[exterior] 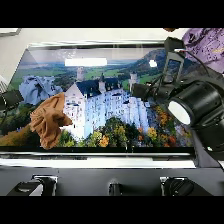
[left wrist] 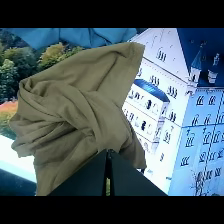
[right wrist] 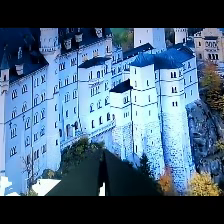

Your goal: Fold the clothes and pants, and hang the long-sleeved shirts on hangers.

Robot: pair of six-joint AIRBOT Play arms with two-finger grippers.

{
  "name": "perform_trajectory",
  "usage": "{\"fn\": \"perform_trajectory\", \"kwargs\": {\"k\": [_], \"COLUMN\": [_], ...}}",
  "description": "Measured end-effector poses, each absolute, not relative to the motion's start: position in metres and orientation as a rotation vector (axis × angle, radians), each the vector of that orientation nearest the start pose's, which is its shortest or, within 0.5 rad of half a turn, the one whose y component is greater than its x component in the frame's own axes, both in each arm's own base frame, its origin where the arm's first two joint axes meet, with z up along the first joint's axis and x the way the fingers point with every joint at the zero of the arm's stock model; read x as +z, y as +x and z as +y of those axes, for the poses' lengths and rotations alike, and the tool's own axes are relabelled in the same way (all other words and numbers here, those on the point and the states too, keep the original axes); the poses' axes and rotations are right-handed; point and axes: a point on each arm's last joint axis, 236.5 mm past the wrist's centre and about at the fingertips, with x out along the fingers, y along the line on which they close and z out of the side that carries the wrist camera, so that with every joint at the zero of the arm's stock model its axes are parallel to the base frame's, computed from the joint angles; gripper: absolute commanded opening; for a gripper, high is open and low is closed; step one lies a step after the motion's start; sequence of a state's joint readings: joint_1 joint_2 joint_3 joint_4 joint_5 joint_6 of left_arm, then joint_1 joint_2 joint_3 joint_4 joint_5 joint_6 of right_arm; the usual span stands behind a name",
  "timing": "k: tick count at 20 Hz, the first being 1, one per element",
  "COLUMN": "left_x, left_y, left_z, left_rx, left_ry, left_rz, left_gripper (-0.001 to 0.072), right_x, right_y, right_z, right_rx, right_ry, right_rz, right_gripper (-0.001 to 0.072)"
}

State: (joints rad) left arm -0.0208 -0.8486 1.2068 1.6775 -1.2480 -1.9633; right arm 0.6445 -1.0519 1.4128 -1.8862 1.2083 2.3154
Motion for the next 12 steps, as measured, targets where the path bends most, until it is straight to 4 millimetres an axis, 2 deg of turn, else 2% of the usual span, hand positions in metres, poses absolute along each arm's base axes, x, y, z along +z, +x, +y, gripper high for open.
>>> {"fn": "perform_trajectory", "kwargs": {"k": [6, 7, 8, 9, 11, 12], "left_x": [0.177, 0.178, 0.179, 0.178, 0.169, 0.158], "left_y": [0.336, 0.337, 0.337, 0.337, 0.336, 0.335], "left_z": [0.017, 0.017, 0.017, 0.017, 0.017, 0.017], "left_rx": [0.228, 0.226, 0.226, 0.229, 0.250, 0.266], "left_ry": [-0.280, -0.281, -0.281, -0.287, -0.312, -0.322], "left_rz": [0.841, 0.836, 0.834, 0.835, 0.868, 0.909], "left_gripper": [0.0030, 0.0179, 0.0597, 0.0720, 0.0720, 0.0720], "right_x": [0.204, 0.204, 0.204, 0.204, 0.204, 0.204], "right_y": [0.352, 0.352, 0.353, 0.353, 0.352, 0.352], "right_z": [0.179, 0.179, 0.179, 0.180, 0.180, 0.180], "right_rx": [0.086, 0.086, 0.086, 0.087, 0.087, 0.088], "right_ry": [0.219, 0.219, 0.219, 0.219, 0.220, 0.222], "right_rz": [0.802, 0.802, 0.801, 0.801, 0.803, 0.806], "right_gripper": [0.0049, 0.0049, 0.0049, 0.0049, 0.0049, 0.0049]}}
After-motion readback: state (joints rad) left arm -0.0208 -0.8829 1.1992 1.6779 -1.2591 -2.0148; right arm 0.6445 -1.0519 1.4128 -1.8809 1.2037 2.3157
